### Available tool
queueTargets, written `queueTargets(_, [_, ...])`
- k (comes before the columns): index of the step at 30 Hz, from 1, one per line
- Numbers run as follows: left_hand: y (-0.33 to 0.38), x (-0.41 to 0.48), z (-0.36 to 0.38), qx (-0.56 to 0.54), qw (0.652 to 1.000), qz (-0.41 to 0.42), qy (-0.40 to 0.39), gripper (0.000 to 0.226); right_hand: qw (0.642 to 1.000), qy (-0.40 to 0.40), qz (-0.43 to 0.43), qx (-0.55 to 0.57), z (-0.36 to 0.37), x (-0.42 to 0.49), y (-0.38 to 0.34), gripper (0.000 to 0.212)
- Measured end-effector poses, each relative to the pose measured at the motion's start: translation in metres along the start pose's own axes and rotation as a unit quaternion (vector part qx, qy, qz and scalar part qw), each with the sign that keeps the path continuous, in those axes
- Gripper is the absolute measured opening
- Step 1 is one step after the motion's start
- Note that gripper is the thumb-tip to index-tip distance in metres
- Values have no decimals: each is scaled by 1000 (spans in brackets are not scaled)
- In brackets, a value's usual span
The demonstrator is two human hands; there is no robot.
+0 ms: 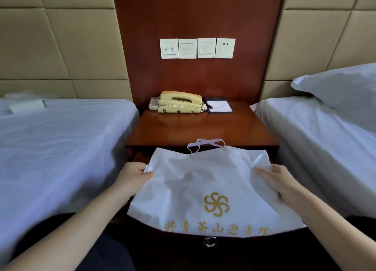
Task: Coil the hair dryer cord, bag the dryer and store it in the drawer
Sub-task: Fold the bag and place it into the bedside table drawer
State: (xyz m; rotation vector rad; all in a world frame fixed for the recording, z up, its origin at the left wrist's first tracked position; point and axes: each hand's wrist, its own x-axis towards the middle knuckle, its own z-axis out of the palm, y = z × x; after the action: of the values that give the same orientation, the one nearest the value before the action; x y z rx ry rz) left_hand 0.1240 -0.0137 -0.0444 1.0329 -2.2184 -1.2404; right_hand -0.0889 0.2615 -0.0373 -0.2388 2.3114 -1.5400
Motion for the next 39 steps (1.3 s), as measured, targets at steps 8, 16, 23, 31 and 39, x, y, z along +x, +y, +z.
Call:
queueTargets(8, [-16,34,25,74,997,31,-24,24,999,2,12,-33,9,40,11,20])
queueTargets(16, [-21,50,47,165,984,56,47,41,983,40,-37,-177,22,69,29,24])
queueTargets(23, [2,28,64,494,837,204,119,63,911,135,-189,-341,32,71,18,60])
queueTargets(31, [28,51,114,521,792,313,-62,70,834,-39,-380,-398,89,76,2,77])
queueTargets(39, [-6,46,131,450,829,330,-48,67,814,-118,-384,-419,88,75,21,77])
